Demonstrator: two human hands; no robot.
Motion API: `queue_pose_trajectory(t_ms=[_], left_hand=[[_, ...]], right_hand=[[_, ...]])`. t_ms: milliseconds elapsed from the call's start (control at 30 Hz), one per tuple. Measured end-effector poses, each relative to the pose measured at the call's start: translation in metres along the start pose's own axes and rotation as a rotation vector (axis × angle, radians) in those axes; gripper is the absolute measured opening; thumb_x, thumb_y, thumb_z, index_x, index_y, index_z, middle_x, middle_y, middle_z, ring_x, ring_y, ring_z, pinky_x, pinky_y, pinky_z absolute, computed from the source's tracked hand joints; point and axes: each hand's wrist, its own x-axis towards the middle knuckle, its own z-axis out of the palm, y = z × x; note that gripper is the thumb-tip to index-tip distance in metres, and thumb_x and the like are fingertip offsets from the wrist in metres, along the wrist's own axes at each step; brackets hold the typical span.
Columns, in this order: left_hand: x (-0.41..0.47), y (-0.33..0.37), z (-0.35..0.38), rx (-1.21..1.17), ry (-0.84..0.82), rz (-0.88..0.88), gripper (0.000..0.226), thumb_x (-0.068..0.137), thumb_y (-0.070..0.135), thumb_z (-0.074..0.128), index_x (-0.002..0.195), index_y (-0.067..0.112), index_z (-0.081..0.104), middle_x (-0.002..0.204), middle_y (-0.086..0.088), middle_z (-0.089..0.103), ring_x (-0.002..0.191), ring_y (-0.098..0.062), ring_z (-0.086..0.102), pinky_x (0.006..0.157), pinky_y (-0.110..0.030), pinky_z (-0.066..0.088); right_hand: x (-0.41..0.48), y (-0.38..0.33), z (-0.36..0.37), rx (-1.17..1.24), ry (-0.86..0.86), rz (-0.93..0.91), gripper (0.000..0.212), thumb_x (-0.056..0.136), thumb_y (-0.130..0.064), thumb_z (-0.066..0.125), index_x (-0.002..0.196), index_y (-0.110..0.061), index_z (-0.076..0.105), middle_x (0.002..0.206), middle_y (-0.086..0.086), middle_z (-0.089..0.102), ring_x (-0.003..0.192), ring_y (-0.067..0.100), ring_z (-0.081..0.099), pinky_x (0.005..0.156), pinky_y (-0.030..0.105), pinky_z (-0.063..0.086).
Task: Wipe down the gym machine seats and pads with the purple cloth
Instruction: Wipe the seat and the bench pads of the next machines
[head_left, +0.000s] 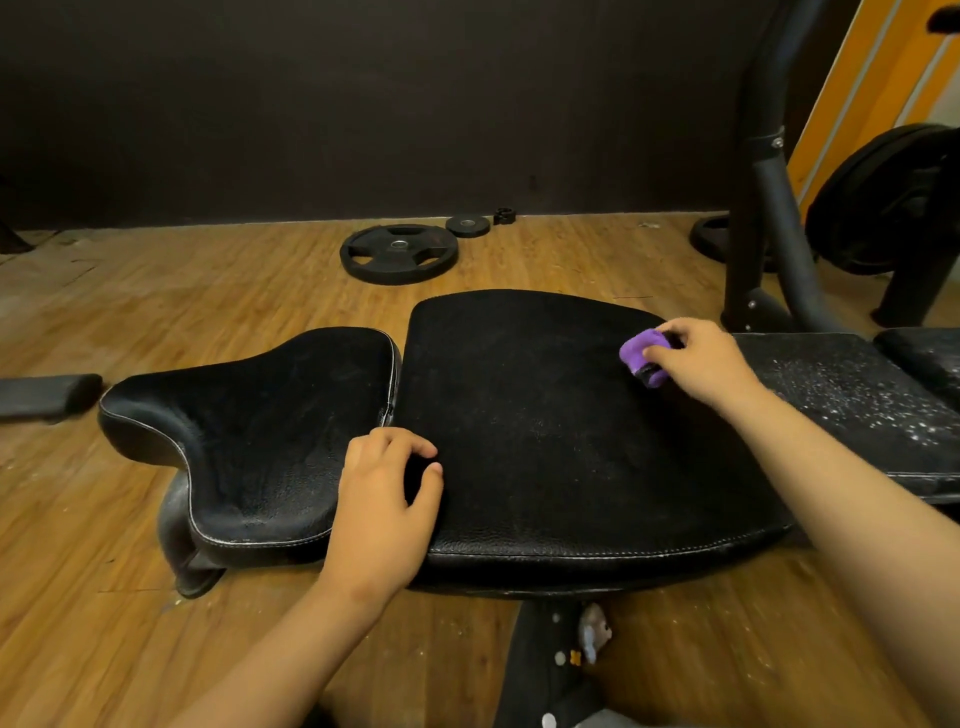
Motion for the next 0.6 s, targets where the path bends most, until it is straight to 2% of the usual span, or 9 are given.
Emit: queue_pose_trajectory(t_ms=[67, 133, 233, 300, 400, 467, 533, 600], left_hand=[[0.0, -0.001, 0.0, -0.012, 0.007, -0.001, 0.008, 0.091, 0.018, 0.059, 0.097, 0.023, 0.062, 0.102, 0.016, 0.052, 0.104, -0.003, 0.041, 0.09, -0.012, 0.029], [0.001, -0.002, 0.001, -0.026, 0.011, -0.02, 0.008, 0.091, 0.019, 0.059, 0.096, 0.024, 0.062, 0.101, 0.017, 0.052, 0.104, -0.002, 0.041, 0.089, -0.007, 0.029], [0.001, -0.002, 0.003, -0.028, 0.02, -0.04, 0.008, 0.09, 0.018, 0.06, 0.094, 0.024, 0.062, 0.1, 0.016, 0.053, 0.104, -0.003, 0.042, 0.089, -0.008, 0.029], [0.002, -0.002, 0.003, -0.022, 0.02, -0.046, 0.008, 0.089, 0.017, 0.062, 0.094, 0.023, 0.063, 0.099, 0.015, 0.053, 0.103, -0.004, 0.042, 0.088, -0.008, 0.028], [0.001, -0.001, 0.003, -0.031, 0.022, -0.039, 0.007, 0.089, 0.017, 0.062, 0.093, 0.023, 0.063, 0.099, 0.015, 0.053, 0.104, -0.006, 0.042, 0.088, -0.007, 0.027], [0.0, -0.002, 0.004, -0.041, 0.028, -0.044, 0.005, 0.091, 0.022, 0.058, 0.093, 0.023, 0.063, 0.099, 0.015, 0.054, 0.104, -0.006, 0.042, 0.089, -0.005, 0.026], [0.0, -0.003, 0.004, -0.057, 0.033, -0.045, 0.014, 0.087, 0.029, 0.052, 0.093, 0.023, 0.063, 0.099, 0.016, 0.054, 0.103, -0.005, 0.042, 0.089, -0.002, 0.024], [0.0, -0.003, 0.003, -0.072, 0.038, -0.048, 0.015, 0.086, 0.029, 0.051, 0.093, 0.023, 0.064, 0.098, 0.016, 0.054, 0.103, -0.005, 0.042, 0.089, -0.001, 0.024]], right_hand=[[0.008, -0.012, 0.012, -0.103, -0.052, -0.027, 0.022, 0.093, -0.021, 0.06, 0.115, -0.016, 0.062, 0.084, -0.004, 0.062, 0.069, 0.004, 0.059, 0.056, 0.019, 0.042], [-0.003, -0.034, 0.026, -0.113, -0.146, -0.108, 0.016, 0.092, -0.021, 0.061, 0.108, -0.02, 0.063, 0.082, -0.008, 0.062, 0.069, 0.001, 0.06, 0.056, 0.015, 0.041], [-0.041, -0.062, 0.046, -0.142, -0.367, -0.339, 0.012, 0.087, -0.022, 0.065, 0.098, -0.028, 0.067, 0.082, -0.01, 0.066, 0.066, -0.002, 0.06, 0.057, 0.016, 0.041], [-0.052, -0.063, 0.045, -0.182, -0.458, -0.414, 0.012, 0.085, -0.021, 0.065, 0.093, -0.03, 0.069, 0.079, -0.009, 0.066, 0.062, -0.003, 0.058, 0.057, 0.015, 0.041], [-0.02, -0.043, 0.025, -0.26, -0.311, -0.3, 0.013, 0.088, -0.021, 0.064, 0.097, -0.029, 0.066, 0.087, -0.006, 0.068, 0.077, 0.003, 0.062, 0.071, 0.023, 0.05], [-0.006, -0.036, 0.014, -0.322, -0.207, -0.2, 0.013, 0.09, -0.022, 0.062, 0.102, -0.027, 0.064, 0.095, 0.0, 0.068, 0.08, 0.008, 0.062, 0.073, 0.029, 0.051], [-0.016, -0.039, 0.019, -0.324, -0.252, -0.272, 0.015, 0.089, -0.021, 0.063, 0.102, -0.027, 0.066, 0.093, -0.002, 0.068, 0.075, 0.005, 0.061, 0.067, 0.026, 0.049], [-0.045, -0.048, 0.026, -0.27, -0.413, -0.383, 0.015, 0.086, -0.021, 0.065, 0.098, -0.031, 0.068, 0.084, -0.008, 0.067, 0.064, -0.002, 0.058, 0.059, 0.021, 0.041]])
